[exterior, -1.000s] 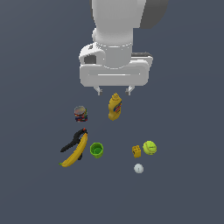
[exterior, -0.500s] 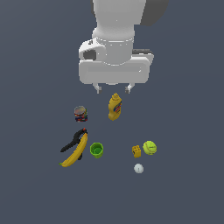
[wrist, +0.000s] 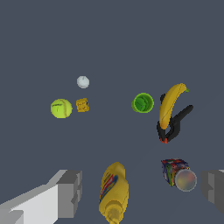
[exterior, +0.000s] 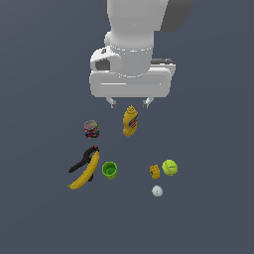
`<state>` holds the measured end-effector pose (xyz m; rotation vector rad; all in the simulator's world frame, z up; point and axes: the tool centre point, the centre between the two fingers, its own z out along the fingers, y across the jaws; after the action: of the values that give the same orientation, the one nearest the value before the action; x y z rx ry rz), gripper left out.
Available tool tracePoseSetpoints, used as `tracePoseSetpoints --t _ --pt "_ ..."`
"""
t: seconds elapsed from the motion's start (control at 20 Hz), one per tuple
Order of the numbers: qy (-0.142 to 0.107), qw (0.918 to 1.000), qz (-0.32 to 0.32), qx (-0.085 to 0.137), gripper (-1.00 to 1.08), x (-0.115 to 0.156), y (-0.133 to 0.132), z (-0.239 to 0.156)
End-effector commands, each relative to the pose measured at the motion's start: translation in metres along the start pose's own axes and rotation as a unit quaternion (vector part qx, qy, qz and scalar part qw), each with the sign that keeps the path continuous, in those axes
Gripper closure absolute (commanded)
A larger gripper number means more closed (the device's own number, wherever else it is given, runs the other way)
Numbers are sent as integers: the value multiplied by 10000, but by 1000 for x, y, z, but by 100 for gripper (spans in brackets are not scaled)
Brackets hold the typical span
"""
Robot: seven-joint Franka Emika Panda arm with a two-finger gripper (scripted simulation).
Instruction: Pick up a designated object from a clutter of objects.
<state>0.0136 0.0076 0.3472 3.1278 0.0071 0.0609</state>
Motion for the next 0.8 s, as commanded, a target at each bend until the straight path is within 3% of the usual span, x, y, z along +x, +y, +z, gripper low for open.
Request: tracePoseSetpoints --t 0.0,0.75 --pt "-7 10000 81 3 -92 6 -2 4" --pt "-71 9925 1218 24 -92 77 -37 76"
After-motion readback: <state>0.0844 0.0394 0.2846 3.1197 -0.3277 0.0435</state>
